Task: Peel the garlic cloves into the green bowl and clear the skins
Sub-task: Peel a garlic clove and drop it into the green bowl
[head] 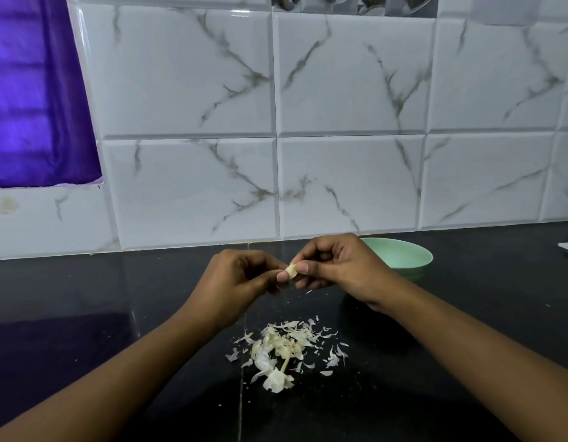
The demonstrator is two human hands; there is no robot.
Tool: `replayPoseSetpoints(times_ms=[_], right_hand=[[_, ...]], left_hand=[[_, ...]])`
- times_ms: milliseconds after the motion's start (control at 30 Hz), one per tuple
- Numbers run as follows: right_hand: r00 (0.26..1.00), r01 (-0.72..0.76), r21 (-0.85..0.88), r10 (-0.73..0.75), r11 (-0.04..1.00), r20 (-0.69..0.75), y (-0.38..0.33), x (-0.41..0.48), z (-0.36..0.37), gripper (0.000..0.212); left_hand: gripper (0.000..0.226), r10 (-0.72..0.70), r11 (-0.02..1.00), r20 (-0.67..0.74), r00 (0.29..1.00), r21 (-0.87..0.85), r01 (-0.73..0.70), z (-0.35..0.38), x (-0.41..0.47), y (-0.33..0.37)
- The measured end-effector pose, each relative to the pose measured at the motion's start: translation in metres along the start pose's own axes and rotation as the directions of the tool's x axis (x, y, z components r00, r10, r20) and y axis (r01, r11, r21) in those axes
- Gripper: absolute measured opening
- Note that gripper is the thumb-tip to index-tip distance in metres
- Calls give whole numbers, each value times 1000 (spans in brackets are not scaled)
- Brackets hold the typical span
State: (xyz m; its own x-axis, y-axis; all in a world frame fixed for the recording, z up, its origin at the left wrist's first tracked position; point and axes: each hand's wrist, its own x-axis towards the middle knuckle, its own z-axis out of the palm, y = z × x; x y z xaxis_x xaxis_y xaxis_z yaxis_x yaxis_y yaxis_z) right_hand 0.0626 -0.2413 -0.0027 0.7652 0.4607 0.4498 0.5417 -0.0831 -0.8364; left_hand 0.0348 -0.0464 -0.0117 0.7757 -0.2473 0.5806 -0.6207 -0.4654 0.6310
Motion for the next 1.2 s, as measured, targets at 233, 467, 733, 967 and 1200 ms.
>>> replayPoseSetpoints(times_ms=[233, 467, 733, 967, 1200], right_hand=[[997, -72, 284, 75, 956, -2, -5, -2, 6, 10], [995, -80, 354, 95, 932, -25, -3, -2, 11, 15], [996, 31, -57, -35, 998, -77, -5, -1, 8, 9], [969, 211, -343, -241, 915, -47, -3, -1, 7, 13], [997, -1, 162, 14, 987, -82, -3, -3, 15, 10]], left_hand=[[14, -122, 879, 24, 992, -462, 119, 6, -1, 2], [13, -227, 795, 22, 974, -573, 198, 10, -1, 1], [43, -316, 831, 37, 948, -471, 295, 12, -2, 5], [25, -323, 833, 92, 942, -445, 329, 8, -1, 4], [13, -9, 991, -117, 993, -137, -7, 3, -3, 3]])
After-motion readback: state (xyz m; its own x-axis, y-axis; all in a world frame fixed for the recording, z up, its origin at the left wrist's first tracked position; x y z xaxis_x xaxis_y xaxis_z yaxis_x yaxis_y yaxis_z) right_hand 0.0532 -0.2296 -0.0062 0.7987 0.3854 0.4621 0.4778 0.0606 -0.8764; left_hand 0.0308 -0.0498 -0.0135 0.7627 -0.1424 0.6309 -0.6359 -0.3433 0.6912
